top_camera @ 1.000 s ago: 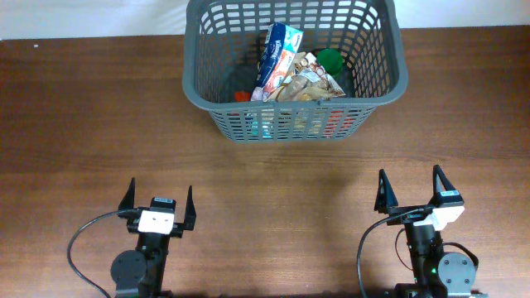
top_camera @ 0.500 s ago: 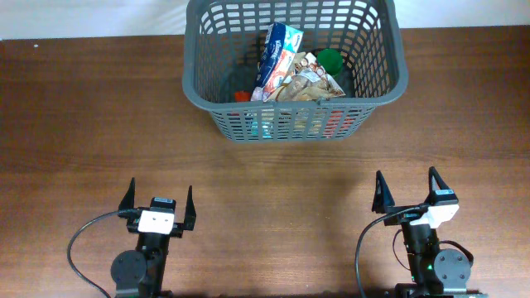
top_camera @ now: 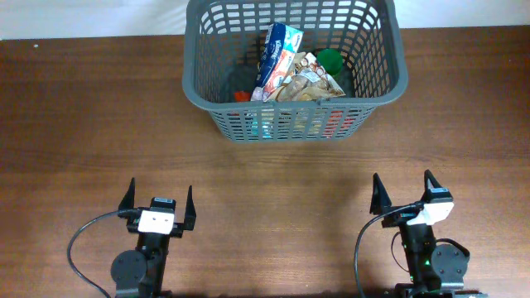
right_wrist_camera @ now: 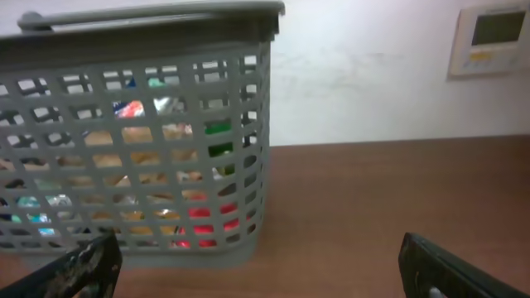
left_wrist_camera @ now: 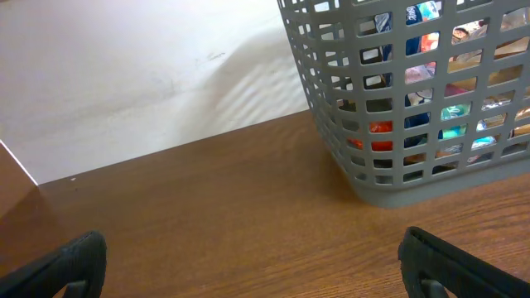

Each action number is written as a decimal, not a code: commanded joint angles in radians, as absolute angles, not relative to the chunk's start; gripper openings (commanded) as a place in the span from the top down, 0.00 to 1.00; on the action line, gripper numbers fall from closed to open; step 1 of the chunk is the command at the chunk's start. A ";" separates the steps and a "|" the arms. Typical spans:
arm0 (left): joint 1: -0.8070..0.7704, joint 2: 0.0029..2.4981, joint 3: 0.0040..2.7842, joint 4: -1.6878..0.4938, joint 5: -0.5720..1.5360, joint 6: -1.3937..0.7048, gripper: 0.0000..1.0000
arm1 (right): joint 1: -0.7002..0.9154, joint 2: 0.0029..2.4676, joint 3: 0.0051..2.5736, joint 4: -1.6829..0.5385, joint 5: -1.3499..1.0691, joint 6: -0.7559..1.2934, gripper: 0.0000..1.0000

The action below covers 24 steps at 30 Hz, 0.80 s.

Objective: Pack container

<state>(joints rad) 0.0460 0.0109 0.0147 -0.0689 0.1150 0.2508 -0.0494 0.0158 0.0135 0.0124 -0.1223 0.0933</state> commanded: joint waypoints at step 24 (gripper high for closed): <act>0.042 0.006 0.009 -0.072 0.107 0.260 0.01 | -0.038 0.004 0.006 -0.068 -0.121 0.086 0.01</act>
